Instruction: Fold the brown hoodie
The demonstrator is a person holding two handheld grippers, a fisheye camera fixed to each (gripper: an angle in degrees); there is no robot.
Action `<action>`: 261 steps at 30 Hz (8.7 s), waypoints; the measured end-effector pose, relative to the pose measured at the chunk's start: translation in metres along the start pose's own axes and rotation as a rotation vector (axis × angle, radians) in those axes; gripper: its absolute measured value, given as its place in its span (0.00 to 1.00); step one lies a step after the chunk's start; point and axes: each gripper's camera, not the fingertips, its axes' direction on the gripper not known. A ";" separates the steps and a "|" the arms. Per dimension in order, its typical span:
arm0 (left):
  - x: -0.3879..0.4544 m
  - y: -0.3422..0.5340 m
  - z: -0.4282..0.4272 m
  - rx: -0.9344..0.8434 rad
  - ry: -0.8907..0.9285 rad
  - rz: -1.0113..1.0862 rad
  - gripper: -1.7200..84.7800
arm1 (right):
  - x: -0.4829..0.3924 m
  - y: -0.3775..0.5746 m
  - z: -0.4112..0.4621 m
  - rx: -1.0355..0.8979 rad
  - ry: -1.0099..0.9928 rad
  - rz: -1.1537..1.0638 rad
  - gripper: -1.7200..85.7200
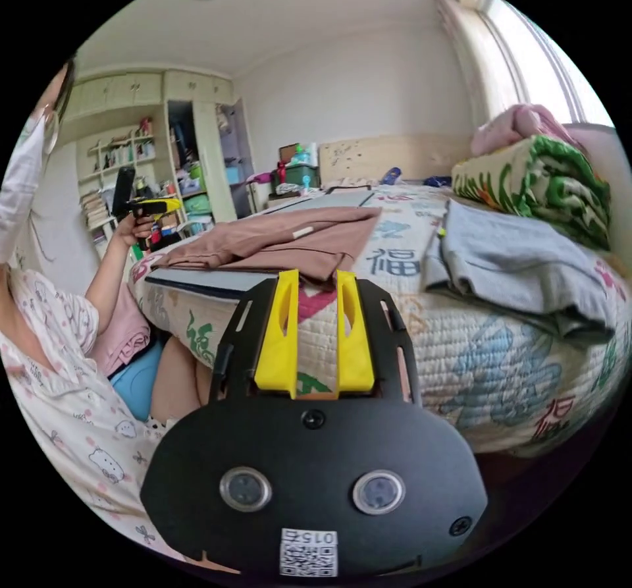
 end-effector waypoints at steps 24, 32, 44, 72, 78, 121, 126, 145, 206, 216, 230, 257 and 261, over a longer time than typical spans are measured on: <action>-0.063 -0.174 0.394 -0.501 -0.252 -0.224 0.17 | 0.120 -0.067 0.072 0.099 -0.203 0.094 0.03; -0.072 -0.104 0.433 -0.501 -0.220 -0.272 0.05 | 0.192 -0.039 0.054 0.238 -0.335 0.190 0.01; -0.021 -0.041 0.365 0.125 0.158 -0.270 0.03 | 0.241 -0.050 -0.142 0.577 -0.120 0.067 0.02; -0.193 0.428 0.286 0.246 0.058 -0.629 0.14 | -0.034 -0.026 0.112 -0.111 -0.654 -0.287 0.03; -0.154 0.369 0.325 0.015 0.125 -0.548 0.15 | -0.039 -0.006 0.108 -0.139 -0.624 -0.284 0.03; 0.066 -0.167 0.252 -0.264 -0.259 -0.287 0.04 | -0.212 0.002 -0.025 -0.226 -0.072 -0.260 0.01; 0.074 -0.211 0.249 -0.260 -0.263 -0.278 0.03 | -0.237 -0.036 0.005 -0.286 0.004 -0.227 0.01; 0.082 -0.337 0.295 -0.250 -0.233 -0.279 0.03 | -0.374 -0.122 -0.026 -0.443 0.028 -0.231 0.01; 0.025 -0.280 0.651 0.350 0.269 -0.928 0.10 | -0.596 -0.453 0.134 -0.662 -0.404 0.181 0.18; 0.020 -0.304 0.657 0.341 0.260 -0.913 0.10 | -0.539 -0.385 0.175 -0.653 -0.464 0.284 0.10; 0.085 -0.367 0.563 0.539 0.168 -0.558 0.09 | -0.483 -0.232 0.040 -0.226 -0.502 0.099 0.08; 0.712 -0.282 0.115 0.710 -0.654 -0.080 0.08 | -0.355 0.017 -0.018 0.156 -1.382 -0.135 0.07; 0.770 -0.240 0.101 0.727 -0.796 -0.157 0.08 | -0.373 0.028 0.051 0.061 -1.457 -0.157 0.07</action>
